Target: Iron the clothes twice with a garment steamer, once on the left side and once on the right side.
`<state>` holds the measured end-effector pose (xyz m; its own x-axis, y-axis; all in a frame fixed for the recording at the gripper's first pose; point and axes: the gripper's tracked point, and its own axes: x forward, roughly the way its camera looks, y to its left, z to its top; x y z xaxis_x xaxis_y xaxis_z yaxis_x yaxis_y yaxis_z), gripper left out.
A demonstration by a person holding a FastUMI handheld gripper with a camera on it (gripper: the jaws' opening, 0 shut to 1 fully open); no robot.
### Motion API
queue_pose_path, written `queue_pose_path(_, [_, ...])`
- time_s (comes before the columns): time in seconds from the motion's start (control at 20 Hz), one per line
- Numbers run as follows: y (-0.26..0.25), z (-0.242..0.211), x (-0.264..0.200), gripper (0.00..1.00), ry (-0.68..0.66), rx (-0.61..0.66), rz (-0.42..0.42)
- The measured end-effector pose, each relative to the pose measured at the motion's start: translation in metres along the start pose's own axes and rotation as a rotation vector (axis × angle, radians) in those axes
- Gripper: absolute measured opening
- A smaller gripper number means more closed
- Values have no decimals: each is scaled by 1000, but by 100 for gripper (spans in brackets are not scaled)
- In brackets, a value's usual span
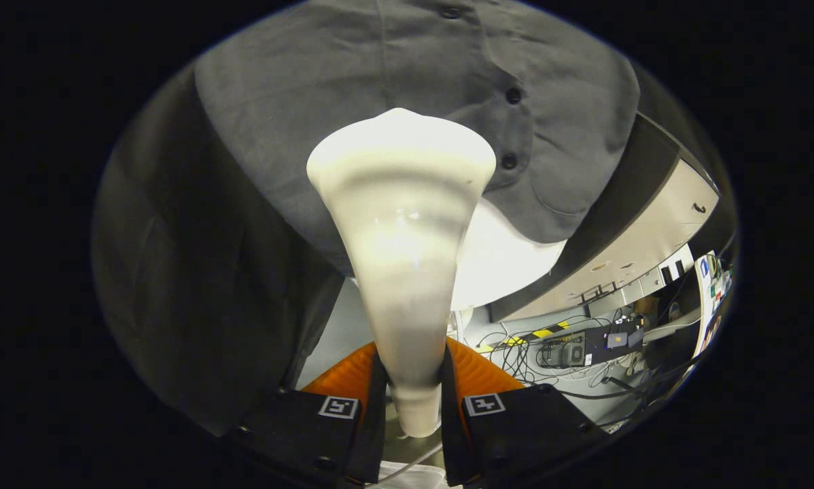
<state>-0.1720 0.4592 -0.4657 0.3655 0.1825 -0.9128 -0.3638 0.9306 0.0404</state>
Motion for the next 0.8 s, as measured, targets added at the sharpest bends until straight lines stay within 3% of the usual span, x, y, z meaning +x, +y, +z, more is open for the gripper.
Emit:
queue_pose_path(0.45, [-110,44,-87,43,-129,33,20])
queue_pose_path(0.8, [-183,92,-204,43,-330,50,15])
